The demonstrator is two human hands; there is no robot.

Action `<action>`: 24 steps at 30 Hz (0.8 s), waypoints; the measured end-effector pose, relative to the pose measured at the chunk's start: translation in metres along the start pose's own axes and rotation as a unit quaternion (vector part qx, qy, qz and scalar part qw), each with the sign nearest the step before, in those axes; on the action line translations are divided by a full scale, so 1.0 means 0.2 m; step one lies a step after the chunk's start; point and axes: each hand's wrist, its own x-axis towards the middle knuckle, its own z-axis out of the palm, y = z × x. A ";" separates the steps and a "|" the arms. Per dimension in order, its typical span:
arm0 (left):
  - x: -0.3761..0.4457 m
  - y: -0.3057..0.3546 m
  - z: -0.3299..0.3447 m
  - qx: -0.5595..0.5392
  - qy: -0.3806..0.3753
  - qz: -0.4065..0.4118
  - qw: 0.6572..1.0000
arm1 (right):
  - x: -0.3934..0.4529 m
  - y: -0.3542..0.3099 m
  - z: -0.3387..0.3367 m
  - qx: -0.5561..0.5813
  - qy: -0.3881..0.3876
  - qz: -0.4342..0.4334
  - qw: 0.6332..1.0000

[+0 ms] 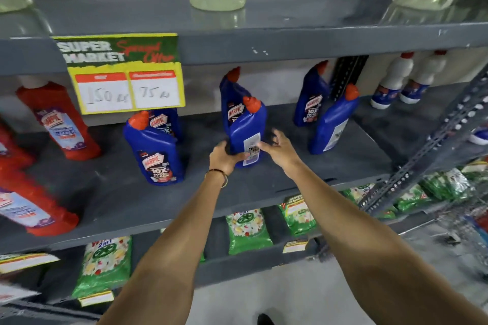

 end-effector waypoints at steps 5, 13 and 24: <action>0.09 -0.01 0.06 -0.028 0.008 0.005 1.000 | 0.14 -0.03 -0.06 -0.026 -0.115 -0.043 0.992; 0.04 0.08 0.11 -0.032 0.134 0.047 0.989 | 0.20 -0.14 -0.11 0.021 -0.184 -0.086 0.979; -0.06 0.13 0.10 0.001 0.091 0.119 0.989 | 0.08 -0.19 -0.07 0.086 -0.203 -0.116 0.969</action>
